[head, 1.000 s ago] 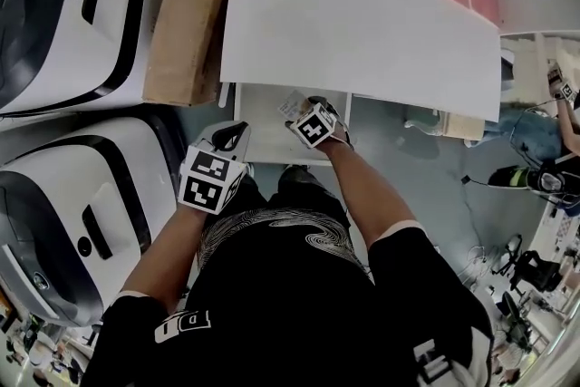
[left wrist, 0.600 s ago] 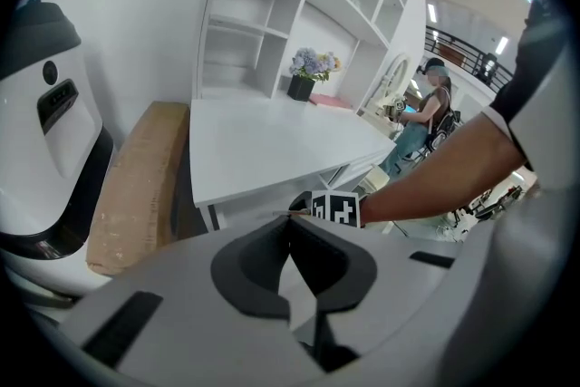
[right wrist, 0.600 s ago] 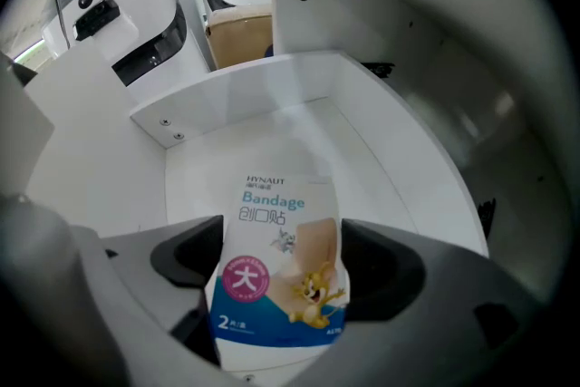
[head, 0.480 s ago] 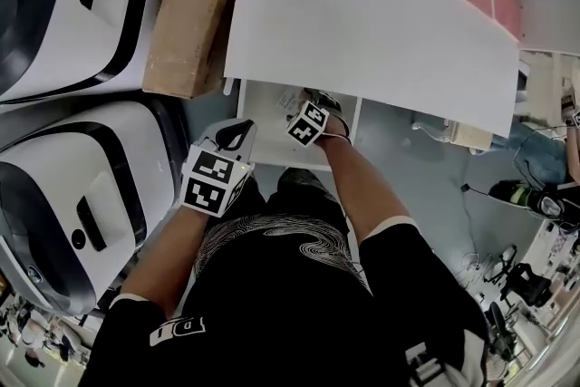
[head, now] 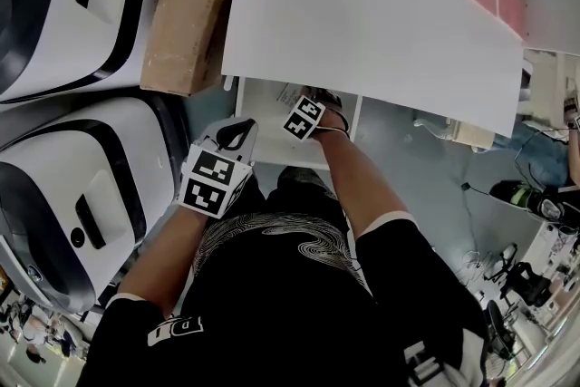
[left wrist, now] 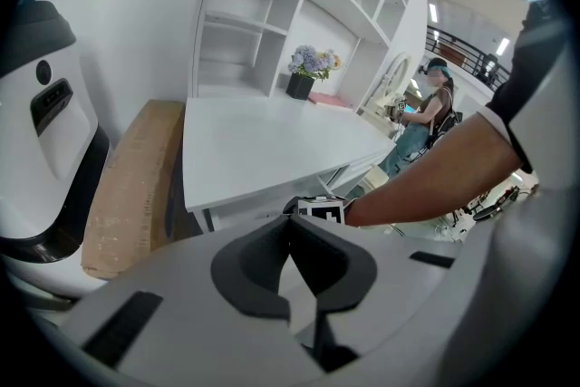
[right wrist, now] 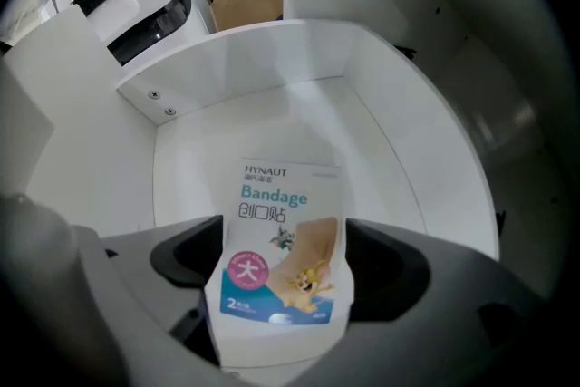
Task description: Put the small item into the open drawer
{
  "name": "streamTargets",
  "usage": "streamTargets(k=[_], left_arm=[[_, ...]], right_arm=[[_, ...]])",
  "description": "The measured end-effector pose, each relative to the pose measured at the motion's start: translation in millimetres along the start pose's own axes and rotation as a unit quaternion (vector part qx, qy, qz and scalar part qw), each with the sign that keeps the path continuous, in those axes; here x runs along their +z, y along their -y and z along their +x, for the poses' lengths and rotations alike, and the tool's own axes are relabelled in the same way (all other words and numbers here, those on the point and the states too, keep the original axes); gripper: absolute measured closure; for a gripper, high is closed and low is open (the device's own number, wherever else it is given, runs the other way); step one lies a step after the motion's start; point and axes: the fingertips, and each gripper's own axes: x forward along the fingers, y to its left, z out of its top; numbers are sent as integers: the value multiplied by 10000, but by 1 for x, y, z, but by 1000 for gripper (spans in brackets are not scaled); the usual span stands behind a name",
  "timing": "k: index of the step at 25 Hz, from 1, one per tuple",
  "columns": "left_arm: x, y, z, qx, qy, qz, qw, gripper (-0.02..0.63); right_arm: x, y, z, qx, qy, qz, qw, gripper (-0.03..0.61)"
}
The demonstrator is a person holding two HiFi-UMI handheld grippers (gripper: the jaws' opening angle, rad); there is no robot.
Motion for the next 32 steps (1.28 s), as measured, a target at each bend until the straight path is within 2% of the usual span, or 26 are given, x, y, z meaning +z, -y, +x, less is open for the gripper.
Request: streamTargets(k=[10,17,25,32], left_arm=[[15,7,-2,-61,166,34,9998,600],[23,20,-6,-156,290,183,9993,600],[45,30,-19,-261,540,459,9971,600],[53,37,-29,-426,619,675,9949,600]], right_arm=[[-2,0,-20,-117,122,-52,9998,172],[-1,-6,-61,-142,473,218,9985,171],[-8,-7,-128,-276,838,845,9925,172],[-1,-2,-199,-532,1402,1514,9770,172]])
